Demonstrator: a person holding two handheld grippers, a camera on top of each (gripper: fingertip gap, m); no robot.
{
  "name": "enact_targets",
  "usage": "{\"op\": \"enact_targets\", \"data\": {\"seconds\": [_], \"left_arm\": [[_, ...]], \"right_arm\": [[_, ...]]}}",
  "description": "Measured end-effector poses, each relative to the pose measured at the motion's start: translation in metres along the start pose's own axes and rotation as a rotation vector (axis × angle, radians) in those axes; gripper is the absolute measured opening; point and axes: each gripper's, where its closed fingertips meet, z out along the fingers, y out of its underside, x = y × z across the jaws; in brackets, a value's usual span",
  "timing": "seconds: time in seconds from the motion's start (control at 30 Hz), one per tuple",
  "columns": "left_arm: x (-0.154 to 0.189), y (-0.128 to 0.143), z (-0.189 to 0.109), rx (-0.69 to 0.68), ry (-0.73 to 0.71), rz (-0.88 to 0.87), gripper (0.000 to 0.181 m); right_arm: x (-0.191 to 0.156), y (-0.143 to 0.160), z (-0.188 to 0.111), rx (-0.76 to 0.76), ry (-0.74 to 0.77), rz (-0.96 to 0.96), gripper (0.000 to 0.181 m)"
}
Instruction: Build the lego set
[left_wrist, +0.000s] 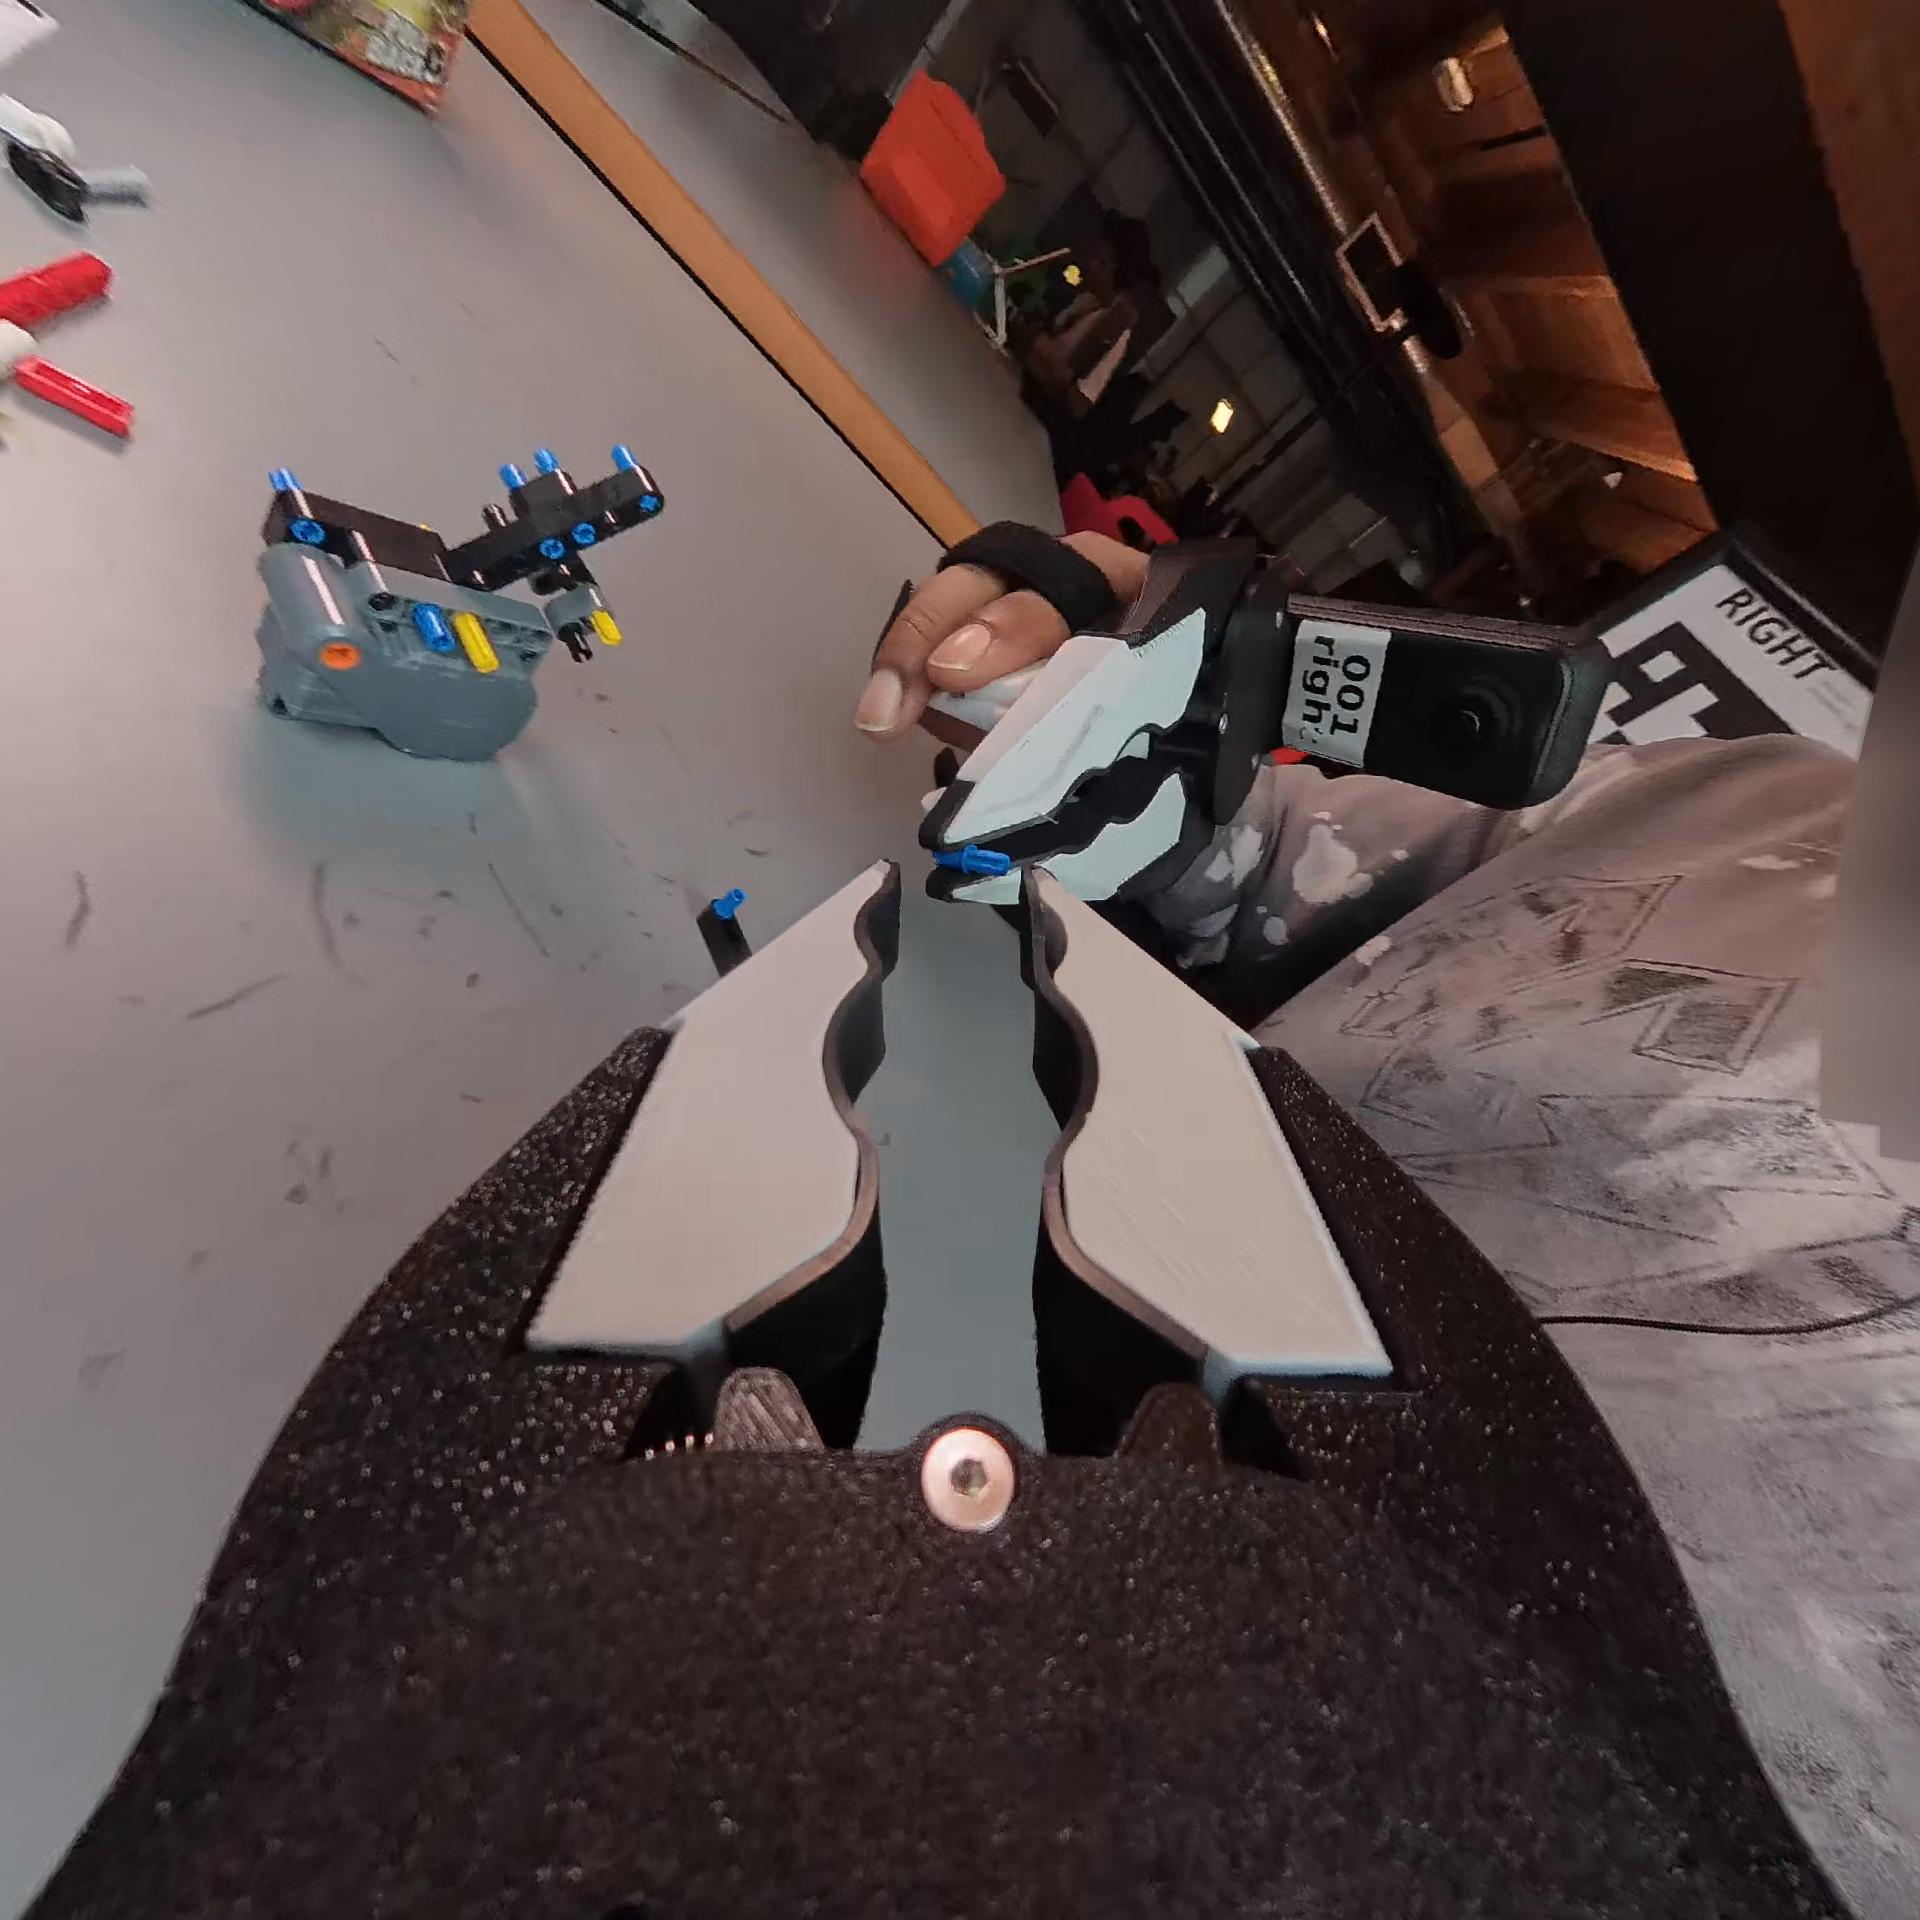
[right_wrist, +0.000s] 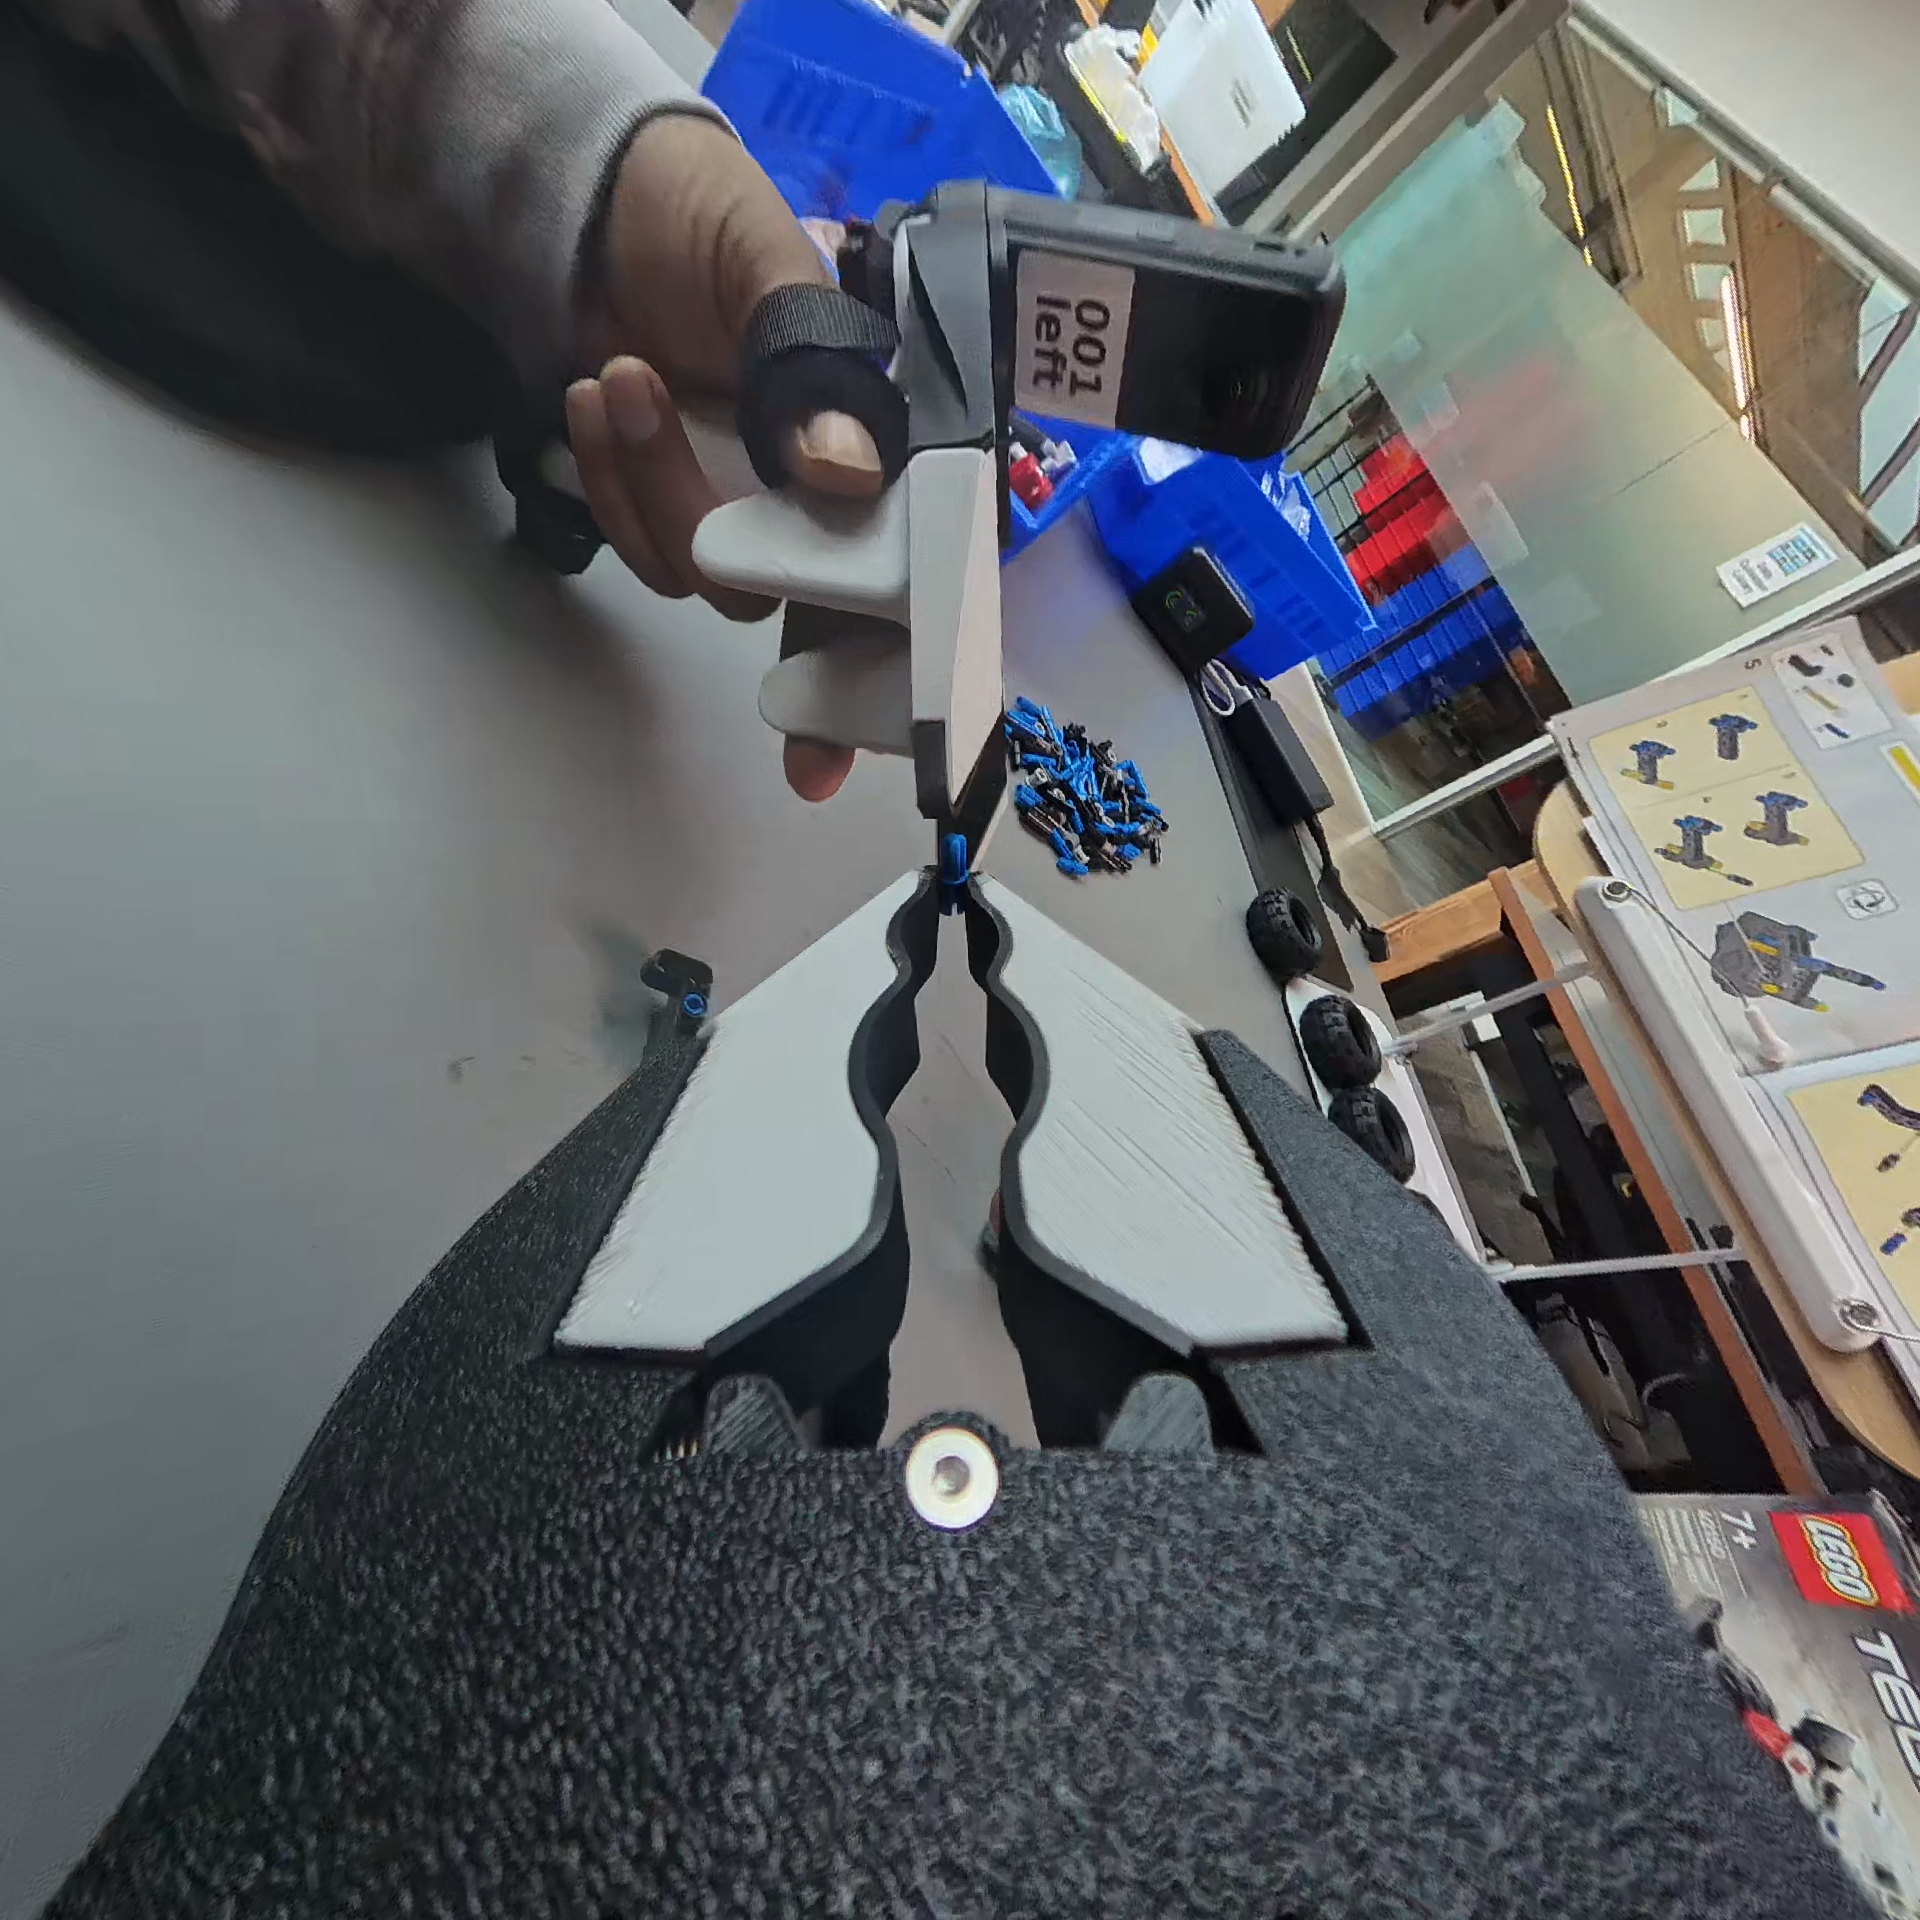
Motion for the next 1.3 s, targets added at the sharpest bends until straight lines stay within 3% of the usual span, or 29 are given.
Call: {"op": "enact_targets", "data": {"seconds": [0.03,0.23,0.4,0.5,0.67,0.8,1.3], "left_arm": [[-0.003,-0.002,-0.001,0.007,-0.038,0.027,0.021],[-0.015,-0.004,0.002,-0.002,-0.207,0.147,0.015],[-0.018,-0.005,0.002,0.001,-0.246,0.159,0.004],[-0.014,-0.006,0.001,0.005,-0.209,0.143,0.003],[0.012,-0.010,-0.002,0.050,0.017,0.048,0.003],[0.021,-0.013,-0.003,0.075,0.111,-0.010,0.003],[0.016,-0.009,0.000,0.046,0.056,0.036,0.003]], "right_arm": [[0.001,0.004,0.002,-0.025,0.008,-0.004,0.005],[0.003,0.016,0.010,-0.134,0.060,-0.055,0.005],[0.006,0.016,0.013,-0.164,0.097,-0.088,0.005],[0.006,0.013,0.011,-0.110,0.081,-0.022,0.005],[0.008,-0.012,-0.001,0.121,0.024,0.108,0.005],[0.010,-0.023,-0.008,0.207,0.010,0.159,0.005],[0.008,-0.019,-0.006,0.178,0.004,0.141,0.005]]}}
